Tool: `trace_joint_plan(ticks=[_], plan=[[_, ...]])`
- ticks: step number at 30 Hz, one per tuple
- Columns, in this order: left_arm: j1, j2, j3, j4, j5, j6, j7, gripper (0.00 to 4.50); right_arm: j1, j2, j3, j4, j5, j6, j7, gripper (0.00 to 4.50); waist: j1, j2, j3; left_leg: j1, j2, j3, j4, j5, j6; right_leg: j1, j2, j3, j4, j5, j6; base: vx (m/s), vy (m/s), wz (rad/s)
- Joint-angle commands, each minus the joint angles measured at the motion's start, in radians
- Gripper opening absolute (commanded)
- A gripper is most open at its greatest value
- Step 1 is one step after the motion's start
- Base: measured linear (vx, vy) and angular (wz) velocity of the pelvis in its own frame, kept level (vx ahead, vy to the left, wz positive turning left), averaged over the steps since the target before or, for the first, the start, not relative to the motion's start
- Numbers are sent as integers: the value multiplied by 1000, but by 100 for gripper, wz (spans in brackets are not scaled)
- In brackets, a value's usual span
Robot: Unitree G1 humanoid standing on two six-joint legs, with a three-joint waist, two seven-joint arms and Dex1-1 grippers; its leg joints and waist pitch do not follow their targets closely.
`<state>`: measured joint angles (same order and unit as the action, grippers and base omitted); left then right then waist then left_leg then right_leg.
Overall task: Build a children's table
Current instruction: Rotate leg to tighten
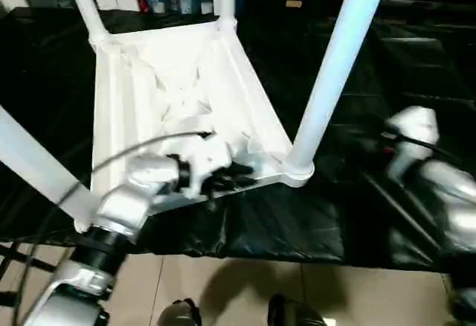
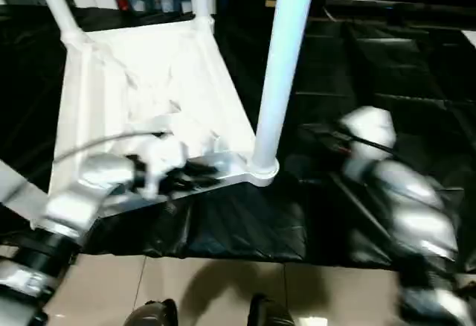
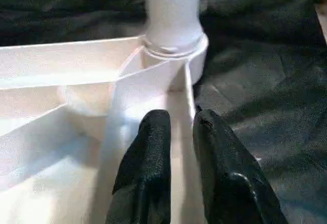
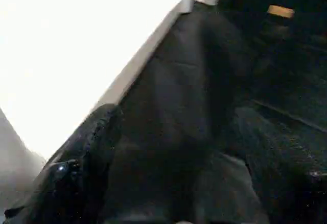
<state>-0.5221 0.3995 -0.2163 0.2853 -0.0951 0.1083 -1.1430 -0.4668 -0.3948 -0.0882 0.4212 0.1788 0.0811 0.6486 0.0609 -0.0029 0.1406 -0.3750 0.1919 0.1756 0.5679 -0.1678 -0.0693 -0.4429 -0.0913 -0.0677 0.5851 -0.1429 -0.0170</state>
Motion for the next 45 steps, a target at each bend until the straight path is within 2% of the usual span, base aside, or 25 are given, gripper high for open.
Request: trace_joint_plan(ticks=[1,2,5,7,9,10,11,13,14,16,18,19,23,25,28,32,33,37,41,44,45], plan=[[5,33,6,-63,-49,52,-74,92,-37,12,9,52,-28,-23,-25,381,5,-15,-94,6,23,5,-47,-58,139,72,-42,41,-34,-135,-284,0,0,0],[17,61,-4,-111,-81,106,-122,92,-75,25,13,98,-45,-43,-42,381,5,-18,-92,5,22,6,-46,-56,139,72,-41,41,-33,-125,-285,0,0,0],[35,89,-29,-158,-89,154,-158,92,-108,35,15,136,-49,-57,-42,381,7,-15,-90,8,25,7,-46,-73,132,72,-44,45,-30,-129,-294,0,0,0],[55,116,-66,-193,-80,187,-182,92,-140,43,36,174,-56,-79,-15,381,8,-17,-86,7,24,8,-46,-94,123,71,-42,45,-34,-161,-279,0,0,0],[60,119,-76,-194,-68,188,-177,92,-146,44,48,182,-58,-89,2,381,8,-15,-86,7,24,8,-47,-108,115,72,-43,45,-35,-181,-270,0,0,0],[66,118,-88,-181,-32,172,-156,92,-147,45,68,186,-57,-107,38,381,8,-15,-87,6,24,7,-46,-118,109,72,-43,45,-37,-192,-265,0,0,0],[66,118,-88,-181,-32,172,-156,92,-147,45,68,186,-57,-107,38,381,7,-19,-85,4,24,6,-47,-128,105,74,-43,45,-38,-201,-257,0,0,0],[66,128,-107,-162,20,156,-125,92,-138,50,83,174,-43,-129,93,381,5,-19,-85,3,23,4,-47,-135,100,75,-43,46,-39,-218,-246,0,0,0],[66,128,-107,-162,20,156,-125,92,-138,50,83,174,-43,-129,93,381,5,-19,-85,3,24,4,-47,-140,99,74,-43,46,-40,-225,-241,0,0,0],[55,136,-112,-122,84,122,-51,92,-111,56,100,126,-3,-143,191,381,2,-19,-86,0,21,2,-46,-139,102,77,-42,45,-40,-217,-228,0,0,0],[54,136,-111,-119,88,120,-43,92,-109,57,102,122,1,-144,200,381,2,-19,-88,1,23,1,-47,-126,105,77,-44,45,-38,-206,-233,0,0,0],[42,138,-97,-107,88,120,-18,92,-86,57,111,83,26,-133,244,381,2,-15,-90,3,23,2,-45,-126,105,75,-42,45,-37,-200,-241,0,0,0],[23,145,-71,-86,91,112,26,92,-28,53,141,-7,86,-102,348,381,8,-17,-87,5,24,2,-47,-148,110,73,-41,44,-41,-218,-244,0,0,0],[27,145,-67,-88,92,111,28,92,-9,52,151,-31,94,-96,367,381,12,-12,-87,6,25,0,-49,-172,97,72,-42,43,-44,-262,-235,0,0,0],[33,142,-59,-86,97,103,37,92,16,56,160,-65,106,-83,390,381,17,-12,-86,8,26,-1,-50,-180,82,69,-44,44,-49,-298,-220,0,0,0],[46,147,-52,-96,92,105,41,92,47,69,179,-109,113,-69,395,381,27,-11,-90,9,27,0,-49,-157,81,67,-43,45,-44,-254,-228,0,0,0],[52,150,-49,-105,87,110,38,92,54,74,186,-118,112,-68,393,381,29,-12,-92,6,26,-1,-48,-146,83,71,-45,45,-40,-229,-236,0,0,0],[82,159,-33,-145,55,132,46,92,74,86,198,-146,115,-53,390,381,28,-12,-92,5,27,-2,-49,-146,85,72,-45,44,-37,-222,-241,0,0,0],[123,165,3,-199,33,160,68,92,77,87,185,-132,89,-65,339,381,28,-13,-94,5,29,-2,-50,-159,74,72,-48,44,-39,-249,-237,0,0,0],[196,144,77,-294,-2,195,137,92,109,84,121,-162,85,-27,229,381,32,-10,-105,8,27,-1,-47,-148,68,74,-44,43,-38,-238,-239,0,0,0],[215,134,96,-315,-10,202,158,92,121,85,105,-173,85,-23,203,381,31,-9,-104,7,31,-1,-48,-145,62,74,-47,45,-36,-226,-243,0,0,0]])
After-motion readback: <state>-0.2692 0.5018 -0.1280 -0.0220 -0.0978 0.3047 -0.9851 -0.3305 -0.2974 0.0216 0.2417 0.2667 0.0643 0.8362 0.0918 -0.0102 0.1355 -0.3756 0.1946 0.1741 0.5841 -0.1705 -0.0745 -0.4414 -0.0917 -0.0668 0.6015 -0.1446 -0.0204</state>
